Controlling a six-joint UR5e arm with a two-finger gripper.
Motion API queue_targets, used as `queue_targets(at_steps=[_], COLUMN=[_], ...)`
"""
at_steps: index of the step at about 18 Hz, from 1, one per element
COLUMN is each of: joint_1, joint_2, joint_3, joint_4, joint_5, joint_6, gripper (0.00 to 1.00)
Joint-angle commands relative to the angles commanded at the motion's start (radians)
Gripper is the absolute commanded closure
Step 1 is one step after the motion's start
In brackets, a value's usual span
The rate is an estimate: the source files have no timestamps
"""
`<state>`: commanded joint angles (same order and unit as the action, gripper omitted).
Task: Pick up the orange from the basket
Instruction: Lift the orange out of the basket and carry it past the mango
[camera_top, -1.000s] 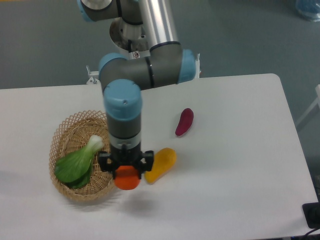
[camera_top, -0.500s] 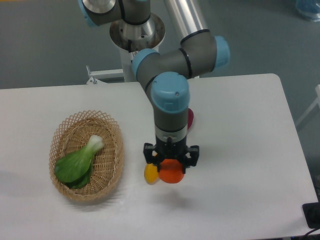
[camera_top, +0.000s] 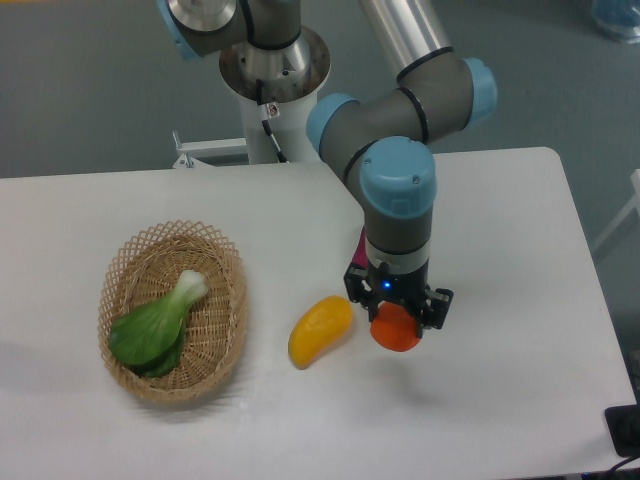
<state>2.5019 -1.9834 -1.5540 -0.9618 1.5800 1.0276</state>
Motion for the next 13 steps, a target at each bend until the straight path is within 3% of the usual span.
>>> queue_targets(at_steps=[13], joint_1=[0.015], joint_2=[-0.006], joint_3=[-0.009], joint_4=[0.002], joint_5=[0.032], joint_6=[0.028], gripper=[0.33])
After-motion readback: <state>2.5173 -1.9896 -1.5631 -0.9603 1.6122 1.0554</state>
